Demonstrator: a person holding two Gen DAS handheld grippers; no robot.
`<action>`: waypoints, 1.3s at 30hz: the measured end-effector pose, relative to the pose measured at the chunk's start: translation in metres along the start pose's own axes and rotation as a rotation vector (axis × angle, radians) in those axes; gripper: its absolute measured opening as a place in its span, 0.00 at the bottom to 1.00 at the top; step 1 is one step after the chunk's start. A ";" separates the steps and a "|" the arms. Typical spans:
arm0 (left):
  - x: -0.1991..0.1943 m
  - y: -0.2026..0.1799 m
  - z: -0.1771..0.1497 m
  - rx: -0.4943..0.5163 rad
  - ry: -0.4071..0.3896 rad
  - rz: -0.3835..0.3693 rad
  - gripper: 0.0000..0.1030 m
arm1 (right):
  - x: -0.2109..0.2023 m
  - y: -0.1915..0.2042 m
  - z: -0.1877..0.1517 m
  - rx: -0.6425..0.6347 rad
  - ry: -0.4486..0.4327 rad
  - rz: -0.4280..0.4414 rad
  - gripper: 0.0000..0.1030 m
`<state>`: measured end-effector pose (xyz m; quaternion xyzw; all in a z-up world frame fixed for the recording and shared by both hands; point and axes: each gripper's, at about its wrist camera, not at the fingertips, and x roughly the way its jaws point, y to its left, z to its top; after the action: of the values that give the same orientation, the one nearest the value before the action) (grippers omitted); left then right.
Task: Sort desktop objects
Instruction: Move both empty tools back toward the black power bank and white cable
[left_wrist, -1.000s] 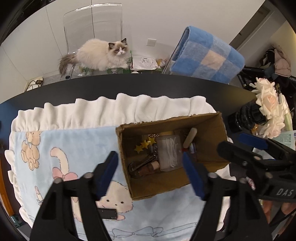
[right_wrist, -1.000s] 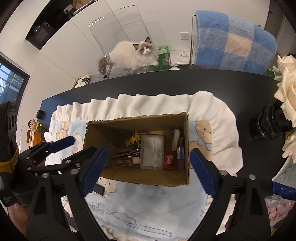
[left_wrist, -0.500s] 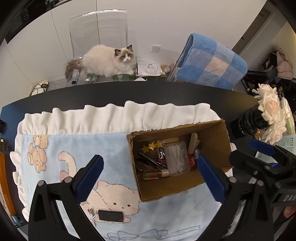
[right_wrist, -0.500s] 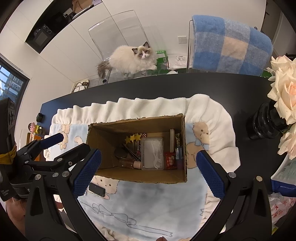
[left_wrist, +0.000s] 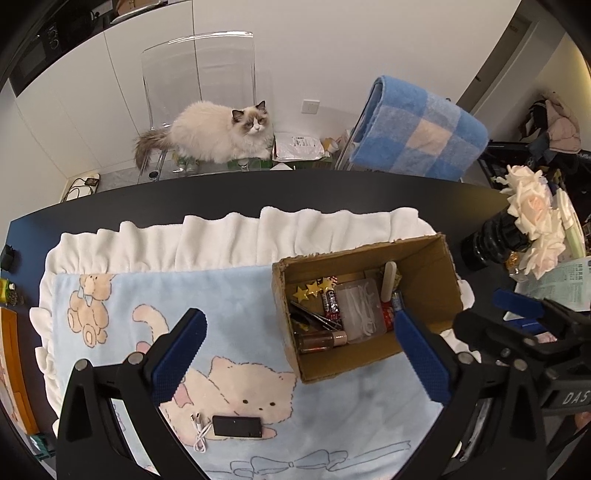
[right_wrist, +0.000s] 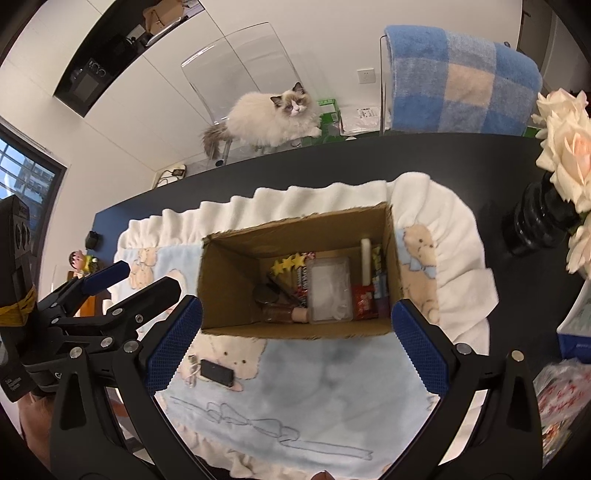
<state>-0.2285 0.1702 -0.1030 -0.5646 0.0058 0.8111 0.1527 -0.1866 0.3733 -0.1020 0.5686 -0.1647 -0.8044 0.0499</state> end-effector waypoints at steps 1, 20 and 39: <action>-0.003 0.002 -0.002 0.001 -0.003 0.000 0.99 | -0.001 0.004 -0.003 -0.005 0.000 -0.001 1.00; -0.032 0.077 -0.081 -0.023 0.042 0.004 0.99 | 0.011 0.103 -0.085 -0.117 0.057 -0.021 1.00; -0.003 0.137 -0.163 -0.050 0.174 0.018 0.99 | 0.058 0.150 -0.140 -0.177 0.149 -0.082 1.00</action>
<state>-0.1133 0.0087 -0.1813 -0.6364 0.0038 0.7603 0.1302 -0.0927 0.1876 -0.1480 0.6264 -0.0657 -0.7727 0.0792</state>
